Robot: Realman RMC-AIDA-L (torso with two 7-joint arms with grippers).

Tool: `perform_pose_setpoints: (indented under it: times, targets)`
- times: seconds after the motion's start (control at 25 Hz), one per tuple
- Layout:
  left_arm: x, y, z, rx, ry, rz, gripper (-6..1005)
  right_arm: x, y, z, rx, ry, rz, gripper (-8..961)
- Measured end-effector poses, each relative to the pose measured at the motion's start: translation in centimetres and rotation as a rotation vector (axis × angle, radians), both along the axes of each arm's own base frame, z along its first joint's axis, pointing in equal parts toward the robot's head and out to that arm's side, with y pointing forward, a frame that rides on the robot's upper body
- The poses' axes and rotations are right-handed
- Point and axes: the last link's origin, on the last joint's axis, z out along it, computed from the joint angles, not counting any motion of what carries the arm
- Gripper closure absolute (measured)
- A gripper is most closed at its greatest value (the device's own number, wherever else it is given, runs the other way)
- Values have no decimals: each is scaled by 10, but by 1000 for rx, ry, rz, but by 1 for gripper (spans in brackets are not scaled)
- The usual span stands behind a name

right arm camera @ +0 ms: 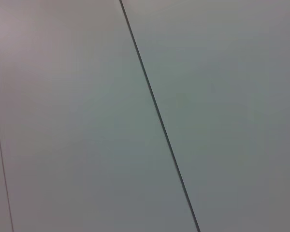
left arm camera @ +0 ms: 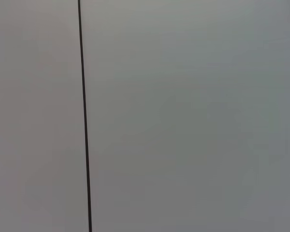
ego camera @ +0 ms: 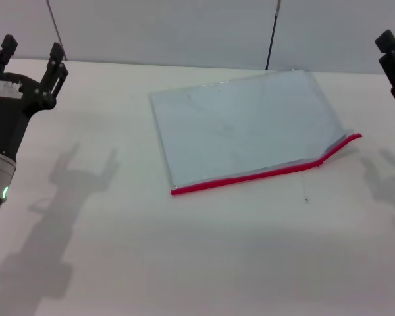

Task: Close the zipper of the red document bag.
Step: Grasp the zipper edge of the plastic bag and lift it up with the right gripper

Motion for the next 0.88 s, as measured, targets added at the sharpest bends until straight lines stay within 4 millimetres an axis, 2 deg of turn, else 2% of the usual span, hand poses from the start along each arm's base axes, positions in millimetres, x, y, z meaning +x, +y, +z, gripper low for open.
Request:
perform_pose_setpoints:
  times: [0.28,0.56,0.88]
  targets:
    - [-1,0,0,0,0,2,229,5,0,-3,-63,70,-40,454]
    - [-1,0,1,1,1,2,229,28,15,-12,-274,108,-215,455]
    - [-1,-1,0,0,2,3,229,48,21,-21,-386,68,-363,455]
